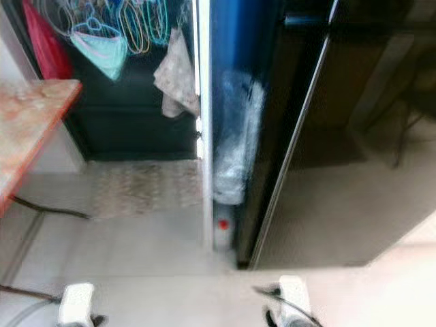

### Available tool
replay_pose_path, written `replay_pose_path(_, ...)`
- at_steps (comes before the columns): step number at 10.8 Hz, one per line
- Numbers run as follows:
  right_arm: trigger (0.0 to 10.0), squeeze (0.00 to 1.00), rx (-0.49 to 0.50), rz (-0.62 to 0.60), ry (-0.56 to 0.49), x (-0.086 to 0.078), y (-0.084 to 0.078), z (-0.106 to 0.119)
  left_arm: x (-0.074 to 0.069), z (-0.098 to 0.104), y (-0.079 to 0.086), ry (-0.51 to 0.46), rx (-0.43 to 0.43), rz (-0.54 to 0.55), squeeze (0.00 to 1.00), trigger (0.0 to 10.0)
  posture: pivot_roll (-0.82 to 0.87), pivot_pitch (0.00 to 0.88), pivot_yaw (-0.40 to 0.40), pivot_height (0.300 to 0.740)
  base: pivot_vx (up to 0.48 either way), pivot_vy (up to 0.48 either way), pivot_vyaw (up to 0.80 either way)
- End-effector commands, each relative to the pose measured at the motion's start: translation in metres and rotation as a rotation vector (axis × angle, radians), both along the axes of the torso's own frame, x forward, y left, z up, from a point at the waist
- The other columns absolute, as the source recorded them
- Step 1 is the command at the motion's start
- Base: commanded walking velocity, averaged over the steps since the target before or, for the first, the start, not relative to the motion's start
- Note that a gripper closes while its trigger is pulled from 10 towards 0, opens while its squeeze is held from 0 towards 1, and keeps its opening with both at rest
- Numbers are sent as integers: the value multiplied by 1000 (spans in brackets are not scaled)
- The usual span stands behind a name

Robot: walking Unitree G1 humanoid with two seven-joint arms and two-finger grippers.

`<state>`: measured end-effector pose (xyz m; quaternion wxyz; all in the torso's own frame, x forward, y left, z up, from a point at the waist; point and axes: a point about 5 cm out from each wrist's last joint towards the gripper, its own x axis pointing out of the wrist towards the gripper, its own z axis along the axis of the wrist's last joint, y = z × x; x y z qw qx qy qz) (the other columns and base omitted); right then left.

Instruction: Restocking fridge

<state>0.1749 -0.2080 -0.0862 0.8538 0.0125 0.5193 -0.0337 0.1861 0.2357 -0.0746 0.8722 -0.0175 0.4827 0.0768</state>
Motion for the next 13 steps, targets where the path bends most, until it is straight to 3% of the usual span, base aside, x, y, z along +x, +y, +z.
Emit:
replay_pose_path(1, 10000, 0, 8, 9, -14, 5, 5, 2, -2, 0, 6, 9, 15, 11, 0, 10000, 36, 0, -29, 740, 0, 375, 0)
replay_pose_path(5, 10000, 0, 6, 32, -14, 7, 4, 3, -1, 1, 6, 15, 31, -9, 0, 10000, 50, 0, -33, 740, 0, 0, 0)
replay_pose_path(13, 10000, 0, -2, 53, -20, 8, 2, 3, 0, 1, 4, 18, 31, -13, 0, 10000, 31, 0, -22, 740, 0, 0, 800)
